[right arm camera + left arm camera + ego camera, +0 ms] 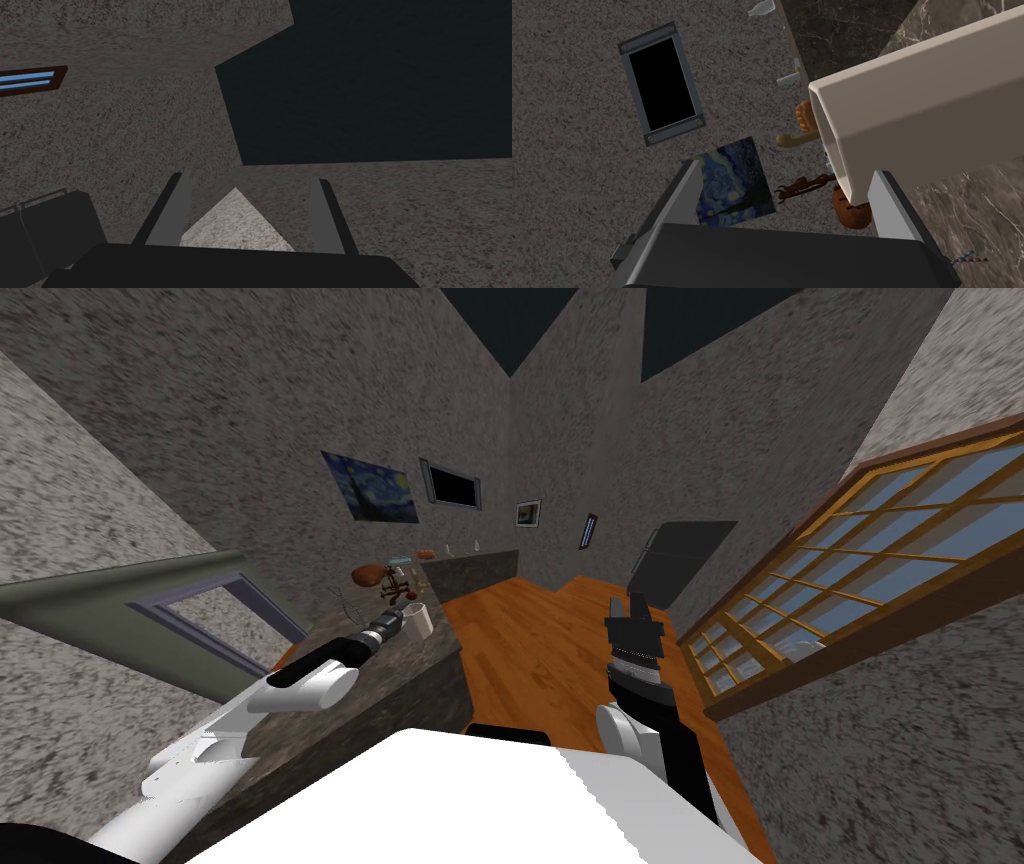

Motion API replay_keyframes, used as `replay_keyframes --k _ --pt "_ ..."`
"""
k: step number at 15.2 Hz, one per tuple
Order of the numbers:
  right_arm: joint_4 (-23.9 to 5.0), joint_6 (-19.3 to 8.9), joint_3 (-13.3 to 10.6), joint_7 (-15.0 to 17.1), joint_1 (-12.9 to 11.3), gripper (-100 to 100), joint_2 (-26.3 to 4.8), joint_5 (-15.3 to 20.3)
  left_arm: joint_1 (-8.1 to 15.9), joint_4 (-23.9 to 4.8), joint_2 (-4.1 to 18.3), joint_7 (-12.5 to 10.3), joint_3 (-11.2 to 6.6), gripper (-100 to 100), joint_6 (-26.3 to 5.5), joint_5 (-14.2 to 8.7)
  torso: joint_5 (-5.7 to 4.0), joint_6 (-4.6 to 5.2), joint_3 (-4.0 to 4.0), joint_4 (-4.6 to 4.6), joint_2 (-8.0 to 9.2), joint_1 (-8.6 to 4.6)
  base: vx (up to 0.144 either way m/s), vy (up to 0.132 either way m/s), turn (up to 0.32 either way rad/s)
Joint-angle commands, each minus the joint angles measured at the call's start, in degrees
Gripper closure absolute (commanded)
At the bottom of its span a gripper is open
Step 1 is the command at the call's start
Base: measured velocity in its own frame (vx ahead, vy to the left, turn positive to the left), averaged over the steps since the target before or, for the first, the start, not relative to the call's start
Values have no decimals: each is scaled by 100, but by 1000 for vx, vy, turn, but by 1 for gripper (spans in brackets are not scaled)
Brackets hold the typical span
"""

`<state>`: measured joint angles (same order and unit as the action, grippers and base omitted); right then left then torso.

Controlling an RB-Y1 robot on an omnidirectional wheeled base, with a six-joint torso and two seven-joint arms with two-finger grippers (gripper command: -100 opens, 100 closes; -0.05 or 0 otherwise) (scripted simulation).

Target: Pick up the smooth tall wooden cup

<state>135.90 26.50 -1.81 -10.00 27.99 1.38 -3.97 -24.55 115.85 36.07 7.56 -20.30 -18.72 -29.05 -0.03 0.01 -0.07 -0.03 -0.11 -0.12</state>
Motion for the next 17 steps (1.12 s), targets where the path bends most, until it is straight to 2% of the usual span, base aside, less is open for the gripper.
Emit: replay_keyframes --k 1,2,3,5,6,7,10,11,13,14,15,17 --pt "0 0 0 0 0 0 0 0 -13 -47 76 13 -54 -100 -286 -74 0 0 0 0 0 0 24 -29 -10" --pt "0 0 0 0 0 0 0 0 -13 -47 76 13 -54 -100 -315 -74 0 -1 0 0 0 0 18 -18 1" --pt "0 0 0 0 0 0 0 0 8 -223 291 52 -195 -100 -491 -276 0 -1 1 0 2 3 30 -32 -30" --pt "0 0 0 0 0 0 0 0 8 -223 291 52 -195 -100 -740 -276 0 0 -2 -1 -4 0 37 -32 -19" --pt "0 0 0 0 0 0 0 0 8 -223 291 52 -195 -100 -761 -276 0 -1 -2 -1 -3 0 21 -16 5" --pt "0 0 0 0 0 0 0 0 30 -400 503 90 -335 -100 -953 -480 0 -1 -1 0 -1 3 37 -26 -29" --pt "0 0 0 0 0 0 0 0 30 -400 503 90 -335 -100 -1211 -480 0 0 -3 -1 -6 1 36 -26 -14" --pt "0 0 0 0 0 0 0 0 52 -578 711 130 -471 -100 -1402 -686 1 -1 -2 -1 -2 4 31 -26 -34" --pt "0 0 0 0 0 0 0 0 52 -578 711 130 -471 -100 -1644 -686 0 0 -2 -1 -4 1 38 -30 -27" --pt "0 0 0 0 0 0 0 0 52 -578 711 130 -471 -100 -1664 -686 0 -1 -2 -1 -4 1 25 -15 6" --pt "0 0 0 0 0 0 0 0 73 -756 916 169 -605 -100 -1874 -892 1 -1 -1 -1 -2 4 48 -27 -31" --pt "0 0 0 0 0 0 0 0 73 -756 916 169 -605 -100 -2118 -892 0 1 -6 -2 -11 1 52 -30 -30"
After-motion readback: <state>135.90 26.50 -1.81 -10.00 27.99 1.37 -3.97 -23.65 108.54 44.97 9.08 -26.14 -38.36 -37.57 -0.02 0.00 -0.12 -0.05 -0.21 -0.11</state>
